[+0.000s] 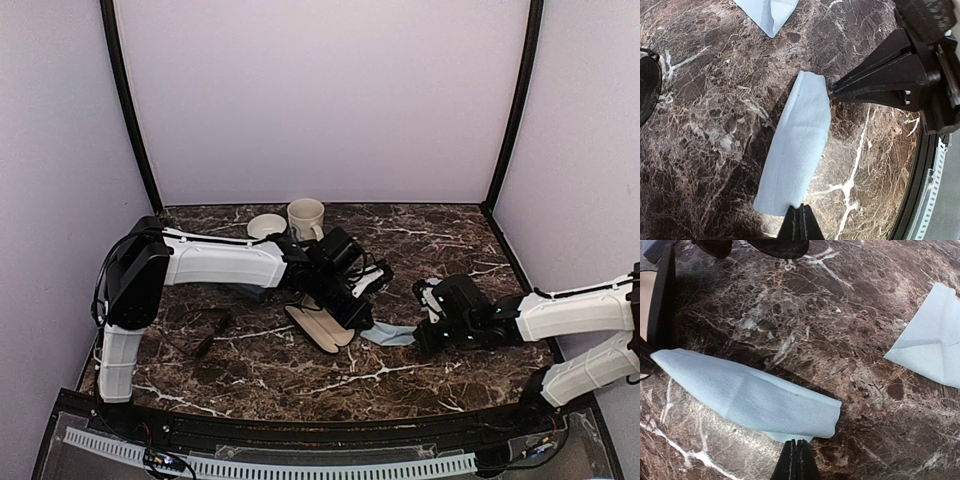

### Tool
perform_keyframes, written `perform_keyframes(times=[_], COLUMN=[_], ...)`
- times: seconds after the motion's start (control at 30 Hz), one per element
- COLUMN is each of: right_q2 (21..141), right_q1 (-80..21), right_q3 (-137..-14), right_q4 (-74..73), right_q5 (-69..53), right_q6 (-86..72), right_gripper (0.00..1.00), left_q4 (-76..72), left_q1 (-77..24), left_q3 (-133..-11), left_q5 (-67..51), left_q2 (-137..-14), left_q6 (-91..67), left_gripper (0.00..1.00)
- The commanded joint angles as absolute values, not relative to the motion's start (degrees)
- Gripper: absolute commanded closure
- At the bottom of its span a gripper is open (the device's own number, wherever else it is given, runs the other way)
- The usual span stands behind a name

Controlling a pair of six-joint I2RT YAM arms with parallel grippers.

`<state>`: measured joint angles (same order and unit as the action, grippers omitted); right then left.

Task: Organize the sunglasses
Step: Pick up the folded cleaning cloth from the center of the board.

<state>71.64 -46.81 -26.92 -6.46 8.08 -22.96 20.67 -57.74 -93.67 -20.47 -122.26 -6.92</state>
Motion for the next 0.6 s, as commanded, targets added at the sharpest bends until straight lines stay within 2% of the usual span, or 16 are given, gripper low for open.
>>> perform_keyframes(times=[0.0, 0.23, 0.43, 0.57], right_q2=[68.9, 66.1, 70.4, 73.7], right_q1=[-47.2, -47.2, -46.6, -44.3], right_q3=[-29.7, -30.5, -30.6, -29.7], right_q4=[-8.6, -13.1, -14.3, -10.0], right_q5=[5.5, 5.6, 10.6, 7.1], right_q6=[-22.7, -23.4, -27.8, -29.2], right_gripper=[1.00, 1.00, 0.74, 0.66], left_q4=[21.2, 20.8, 21.0, 21.0], left_q1=[-57.7, -57.6, -57.6, -57.6], left_q3=[-95.1, -95.1, -94.7, -94.2], left_q5=[-20.3, -20.1, -20.0, -20.1], left_q2=[-121.9, -121.1, -121.0, -121.0], left_q6=[-7.3, -7.1, -7.2, -7.0], left_gripper=[1.00, 1.00, 1.00, 1.00])
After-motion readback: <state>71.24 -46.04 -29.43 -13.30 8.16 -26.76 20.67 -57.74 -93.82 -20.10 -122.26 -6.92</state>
